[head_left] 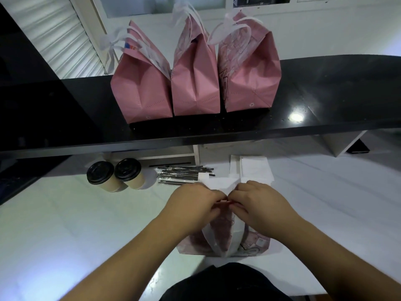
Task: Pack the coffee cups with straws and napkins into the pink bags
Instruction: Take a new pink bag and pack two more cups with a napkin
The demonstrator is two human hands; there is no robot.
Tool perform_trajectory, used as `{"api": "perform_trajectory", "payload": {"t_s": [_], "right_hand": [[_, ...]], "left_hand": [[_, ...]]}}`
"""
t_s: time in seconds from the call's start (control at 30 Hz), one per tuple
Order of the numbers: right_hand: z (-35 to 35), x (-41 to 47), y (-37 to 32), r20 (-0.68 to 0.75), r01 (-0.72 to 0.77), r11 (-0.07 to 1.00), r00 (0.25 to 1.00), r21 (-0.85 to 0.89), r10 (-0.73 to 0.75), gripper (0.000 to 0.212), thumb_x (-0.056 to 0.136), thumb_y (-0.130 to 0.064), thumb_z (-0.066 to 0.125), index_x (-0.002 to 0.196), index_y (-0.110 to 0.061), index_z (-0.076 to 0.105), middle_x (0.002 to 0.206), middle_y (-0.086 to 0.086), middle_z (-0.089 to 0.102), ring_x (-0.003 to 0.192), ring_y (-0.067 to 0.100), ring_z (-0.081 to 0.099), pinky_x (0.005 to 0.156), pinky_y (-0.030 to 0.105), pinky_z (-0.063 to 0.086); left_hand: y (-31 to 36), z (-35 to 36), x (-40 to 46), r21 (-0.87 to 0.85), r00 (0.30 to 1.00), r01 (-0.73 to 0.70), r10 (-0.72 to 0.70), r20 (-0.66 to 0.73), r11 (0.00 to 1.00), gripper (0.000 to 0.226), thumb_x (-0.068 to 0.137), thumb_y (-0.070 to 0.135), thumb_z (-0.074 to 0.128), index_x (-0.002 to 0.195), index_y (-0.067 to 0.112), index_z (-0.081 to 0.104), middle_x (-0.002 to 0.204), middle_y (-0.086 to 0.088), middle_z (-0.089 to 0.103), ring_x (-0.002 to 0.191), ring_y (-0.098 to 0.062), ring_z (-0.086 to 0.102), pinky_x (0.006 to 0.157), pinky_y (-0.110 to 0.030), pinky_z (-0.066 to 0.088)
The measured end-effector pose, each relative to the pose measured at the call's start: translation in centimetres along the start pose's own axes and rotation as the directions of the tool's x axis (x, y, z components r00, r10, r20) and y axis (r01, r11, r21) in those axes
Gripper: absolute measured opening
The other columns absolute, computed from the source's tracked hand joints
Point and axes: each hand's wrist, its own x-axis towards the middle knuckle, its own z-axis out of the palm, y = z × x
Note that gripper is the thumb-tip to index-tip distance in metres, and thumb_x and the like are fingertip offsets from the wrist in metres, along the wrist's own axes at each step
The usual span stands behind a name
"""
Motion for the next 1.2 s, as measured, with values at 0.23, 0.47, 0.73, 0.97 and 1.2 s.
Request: {"api": "perform_trajectory", "payload": {"t_s": [0.23, 0.47, 0.73, 0.97, 1.2], "right_hand": [[-0.6, -1.4, 1.2, 0.010, -0.022, 1.000, 1.000, 0.011, 0.022, 0.035, 0.100, -0.051, 0.046, 0.106, -0.029, 0.072, 0.096, -0.010, 0.067, 0.089, 0.015, 0.062, 0.073, 0.029, 0.048], [-1.5, -4.4, 3.8, -0.020, -0.106, 0.993, 0.994, 0.053, 0.107, 0.028, 0.095, -0.047, 0.054, 0.092, -0.026, 0.073, 0.081, -0.014, 0.063, 0.072, 0.011, 0.059, 0.058, 0.024, 0.047], [-0.9, -5.8, 4.9, 0.008, -0.167, 0.979, 0.986, 0.120, 0.167, 0.014, 0.097, -0.022, 0.067, 0.107, -0.025, 0.077, 0.091, -0.013, 0.068, 0.082, 0.011, 0.064, 0.068, 0.026, 0.054], [-1.0, -6.0, 5.2, 0.054, -0.189, 0.975, 0.982, 0.121, 0.183, 0.019, 0.099, -0.026, 0.062, 0.113, -0.029, 0.074, 0.097, -0.017, 0.066, 0.087, 0.005, 0.059, 0.074, 0.019, 0.050], [-0.2, -4.7, 2.8, 0.045, -0.191, 0.977, 0.980, -0.089, 0.196, 0.045, 0.089, -0.049, 0.062, 0.131, -0.038, 0.052, 0.118, -0.014, 0.058, 0.104, 0.014, 0.053, 0.086, 0.028, 0.049]], "left_hand": [[0.1, 2.1, 0.1, 0.038, 0.996, -0.029, 0.032, -0.083, 0.999, 0.029, 0.097, 0.042, 0.055, 0.115, 0.040, 0.077, 0.087, 0.004, 0.077, 0.080, -0.027, 0.069, 0.065, -0.031, 0.051], [-1.2, 1.9, -1.1, -0.064, 0.991, 0.025, -0.033, -0.128, 0.998, 0.025, 0.100, 0.050, 0.060, 0.115, 0.041, 0.078, 0.093, 0.003, 0.077, 0.085, -0.025, 0.071, 0.061, -0.027, 0.037], [-5.8, 0.5, -4.2, -0.242, 0.980, 0.184, -0.197, -0.030, 0.953, 0.020, 0.091, 0.028, 0.077, 0.109, 0.038, 0.082, 0.093, 0.015, 0.077, 0.087, -0.011, 0.067, 0.065, -0.027, 0.049], [-7.5, 1.4, -5.8, -0.495, 0.933, 0.354, -0.337, 0.126, 0.794, 0.022, 0.094, 0.034, 0.077, 0.107, 0.051, 0.079, 0.104, 0.030, 0.076, 0.097, 0.005, 0.068, 0.082, -0.019, 0.052], [-6.5, 1.6, -5.0, -0.601, 0.902, 0.394, -0.419, 0.108, 0.695, 0.034, 0.097, 0.024, 0.071, 0.094, 0.058, 0.077, 0.094, 0.041, 0.071, 0.094, 0.008, 0.065, 0.074, -0.016, 0.049]]}}
